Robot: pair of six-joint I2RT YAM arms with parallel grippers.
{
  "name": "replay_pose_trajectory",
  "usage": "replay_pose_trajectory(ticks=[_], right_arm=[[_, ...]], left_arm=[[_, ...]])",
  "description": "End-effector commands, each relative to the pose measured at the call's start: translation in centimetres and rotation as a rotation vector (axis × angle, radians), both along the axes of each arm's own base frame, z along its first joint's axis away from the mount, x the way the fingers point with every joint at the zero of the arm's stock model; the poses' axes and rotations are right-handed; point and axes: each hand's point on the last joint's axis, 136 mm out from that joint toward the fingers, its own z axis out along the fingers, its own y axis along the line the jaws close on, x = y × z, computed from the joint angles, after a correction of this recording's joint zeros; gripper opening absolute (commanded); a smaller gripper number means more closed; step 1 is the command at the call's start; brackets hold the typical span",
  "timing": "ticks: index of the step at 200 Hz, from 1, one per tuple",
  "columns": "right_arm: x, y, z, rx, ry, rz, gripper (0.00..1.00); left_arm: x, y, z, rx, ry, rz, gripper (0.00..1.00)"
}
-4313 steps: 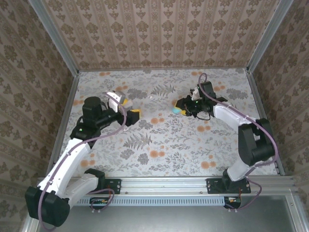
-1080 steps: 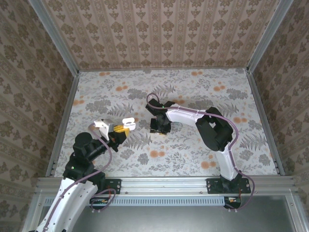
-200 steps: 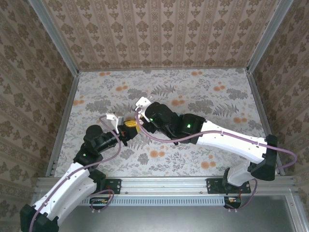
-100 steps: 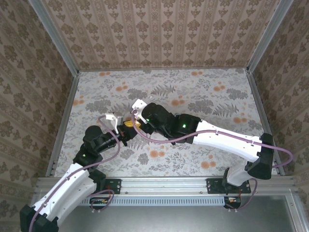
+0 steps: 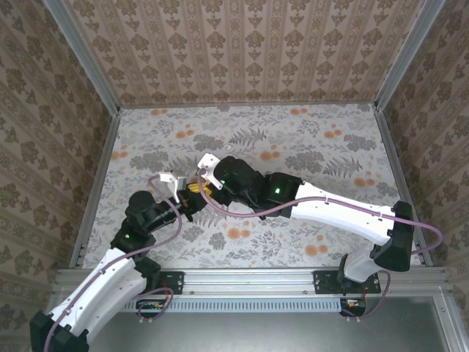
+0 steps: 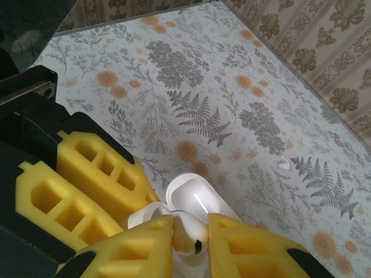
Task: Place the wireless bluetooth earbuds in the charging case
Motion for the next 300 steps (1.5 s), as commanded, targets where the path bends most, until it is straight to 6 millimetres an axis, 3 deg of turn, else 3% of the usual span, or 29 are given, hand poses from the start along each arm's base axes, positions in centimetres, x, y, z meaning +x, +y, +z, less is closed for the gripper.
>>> replay_pose_trajectory(ticks=[1, 80, 142, 221, 300], right_arm=[[-1.0, 0.8, -0.3, 0.004, 0.026, 0.063, 0.2], [-2.9, 1.8, -1.2, 0.003, 0.103, 0.174, 0.25], [-2.8, 1.1, -1.8, -0.013, 0.125, 0.152, 0.32], [-2.2, 0.1, 2.3, 0.163, 0.224, 0.1, 0.5], [-1.9, -1.8, 5.2, 0.372, 0.364, 0.075, 0.53]], left_arm=[[-0.2, 0.1, 2.5, -0.041, -0.057, 0.008, 0.0], [-0.1, 0.2, 2.7, -0.034, -0.063, 0.013, 0.0], [-0.2, 0.3, 2.7, -0.031, -0.066, 0.018, 0.0], [-0.6, 0.4, 2.5, -0.017, -0.093, 0.007, 0.0], [-0.8, 0.4, 1.8, -0.004, -0.098, 0.0, 0.0]])
